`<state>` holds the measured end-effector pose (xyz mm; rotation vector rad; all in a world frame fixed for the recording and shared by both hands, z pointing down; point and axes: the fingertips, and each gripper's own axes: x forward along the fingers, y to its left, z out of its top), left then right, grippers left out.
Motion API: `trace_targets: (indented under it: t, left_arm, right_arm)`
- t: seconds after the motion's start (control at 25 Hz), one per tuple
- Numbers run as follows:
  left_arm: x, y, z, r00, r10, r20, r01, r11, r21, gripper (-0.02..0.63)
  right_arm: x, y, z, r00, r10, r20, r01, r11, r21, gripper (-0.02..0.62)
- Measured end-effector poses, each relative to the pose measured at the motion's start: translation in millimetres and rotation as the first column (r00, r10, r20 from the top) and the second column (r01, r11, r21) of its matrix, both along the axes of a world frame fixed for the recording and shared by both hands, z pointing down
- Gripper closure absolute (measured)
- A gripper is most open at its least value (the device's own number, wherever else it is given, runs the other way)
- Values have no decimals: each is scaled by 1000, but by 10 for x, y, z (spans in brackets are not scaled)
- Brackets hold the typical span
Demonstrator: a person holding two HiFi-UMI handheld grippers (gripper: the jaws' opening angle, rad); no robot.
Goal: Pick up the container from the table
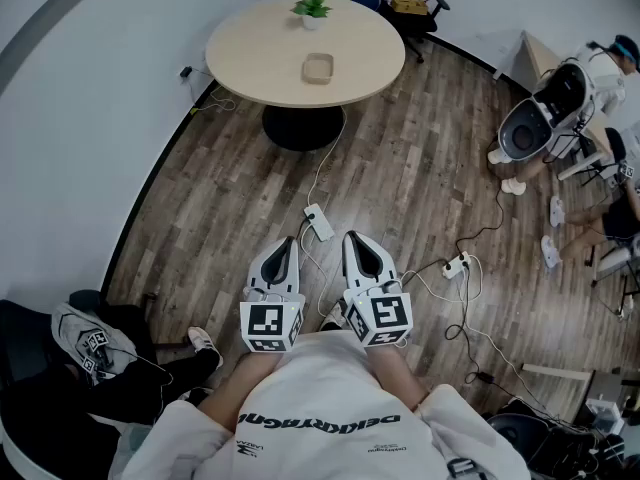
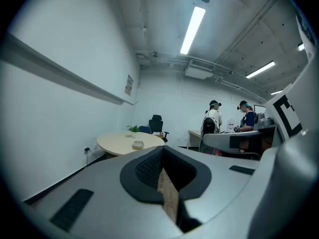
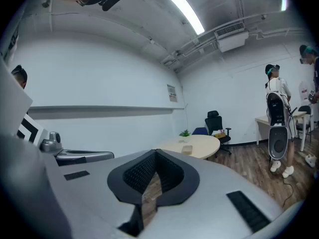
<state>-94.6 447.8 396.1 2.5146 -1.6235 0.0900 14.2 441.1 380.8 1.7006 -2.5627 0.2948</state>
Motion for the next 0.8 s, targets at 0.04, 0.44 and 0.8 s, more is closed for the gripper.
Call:
trace_targets:
  t: [0.04, 0.44, 0.8]
  left_arm:
    - [29, -31, -10, 1000, -3, 1, 3, 1000, 1, 591]
    - [248, -256, 56, 999, -38, 17, 38, 999, -15, 591]
    - [719, -579, 148, 998, -62, 33, 63, 998, -26, 591]
  right_arm:
    - [27, -32, -13, 1000, -4, -1, 4, 1000, 1, 561]
    - [311, -292, 14, 998, -30, 47, 31, 999, -11, 561]
    - [792, -635, 89, 997, -47, 67, 48, 999, -18, 561]
